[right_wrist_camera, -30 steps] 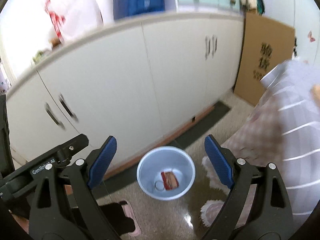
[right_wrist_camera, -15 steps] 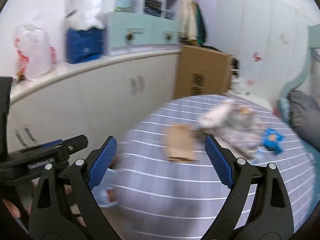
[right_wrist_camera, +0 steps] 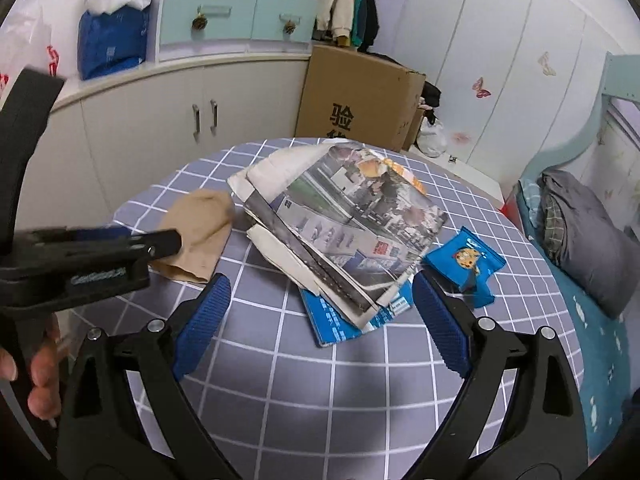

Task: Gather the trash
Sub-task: 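Grasp the tan paper with the left tool while the right tool grasps the newspaper, then carry both papers to the bin and open the left tool over it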

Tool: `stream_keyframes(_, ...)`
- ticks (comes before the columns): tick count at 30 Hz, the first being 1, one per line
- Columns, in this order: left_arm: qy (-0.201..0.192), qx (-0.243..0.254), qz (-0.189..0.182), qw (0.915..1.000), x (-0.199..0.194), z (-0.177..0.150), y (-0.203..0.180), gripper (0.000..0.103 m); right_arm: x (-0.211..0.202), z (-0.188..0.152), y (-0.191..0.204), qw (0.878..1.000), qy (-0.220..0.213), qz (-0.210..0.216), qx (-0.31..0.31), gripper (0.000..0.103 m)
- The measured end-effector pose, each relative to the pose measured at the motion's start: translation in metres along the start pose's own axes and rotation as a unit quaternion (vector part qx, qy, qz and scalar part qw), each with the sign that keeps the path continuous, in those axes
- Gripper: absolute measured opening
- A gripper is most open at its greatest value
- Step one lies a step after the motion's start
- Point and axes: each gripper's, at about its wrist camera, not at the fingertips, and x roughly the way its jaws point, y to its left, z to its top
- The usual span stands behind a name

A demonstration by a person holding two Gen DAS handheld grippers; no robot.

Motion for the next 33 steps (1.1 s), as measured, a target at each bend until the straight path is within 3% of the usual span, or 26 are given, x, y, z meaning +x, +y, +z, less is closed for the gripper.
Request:
stream_keyframes(1, 0.001, 0.012, -0.005, 0.9999, 0.004, 0.002, -0.002, 0.027, 0.002, 0.000, 0.002, 1.000, 0.000, 0.000, -0.004, 0.090)
stream_keyframes(2, 0.008, 0.018, -0.014, 0.9997, 0.007, 0.004, -0.002, 0.001, 0.008, 0.002, 0.005, 1.000, 0.001, -0.003, -0.011, 0.090)
stream_keyframes(7, -0.012, 0.006, -0.028, 0.9995, 0.004, 0.005, 0.013, 0.001, 0.028, 0.015, 0.026, 0.998, -0.001, -0.039, -0.055, 0.090)
stream_keyframes(9, -0.023, -0.002, -0.030, 0.9993, 0.000, 0.007, 0.019, 0.001, 0.043, 0.020, 0.039, 0.992, 0.002, -0.089, -0.086, 0.090)
stream_keyframes(14, -0.043, -0.006, -0.030, 0.9986, -0.016, 0.007, 0.031, 0.001, 0.068, 0.029, 0.057, 0.985, 0.006, -0.135, -0.110, 0.089)
stream_keyframes(15, -0.046, -0.006, -0.030, 0.9985, -0.019, 0.006, 0.031, 0.001, 0.069, 0.031, 0.057, 0.984, 0.003, -0.142, -0.107, 0.084)
stream_keyframes(17, -0.063, -0.013, -0.024, 0.9976, -0.029, 0.004, 0.035, 0.001, 0.065, 0.034, 0.052, 0.987, -0.002, -0.136, -0.087, 0.034)
stream_keyframes(18, -0.068, -0.018, -0.025, 0.9972, -0.032, 0.005, 0.038, 0.001, 0.061, 0.035, 0.048, 0.987, -0.006, -0.141, -0.079, 0.031)
stream_keyframes(20, -0.064, -0.029, -0.043, 0.9966, -0.034, 0.006, 0.042, 0.001, 0.050, 0.037, 0.041, 0.987, -0.022, -0.141, -0.067, 0.015)
stream_keyframes(26, -0.077, -0.028, -0.058, 0.9950, -0.048, 0.008, 0.043, 0.001, 0.002, 0.046, 0.004, 0.989, -0.076, -0.123, -0.014, 0.006)
stream_keyframes(33, -0.100, -0.020, -0.085, 0.9912, -0.079, 0.011, 0.029, 0.001, -0.051, 0.059, -0.037, 0.983, -0.130, -0.125, 0.039, 0.004)
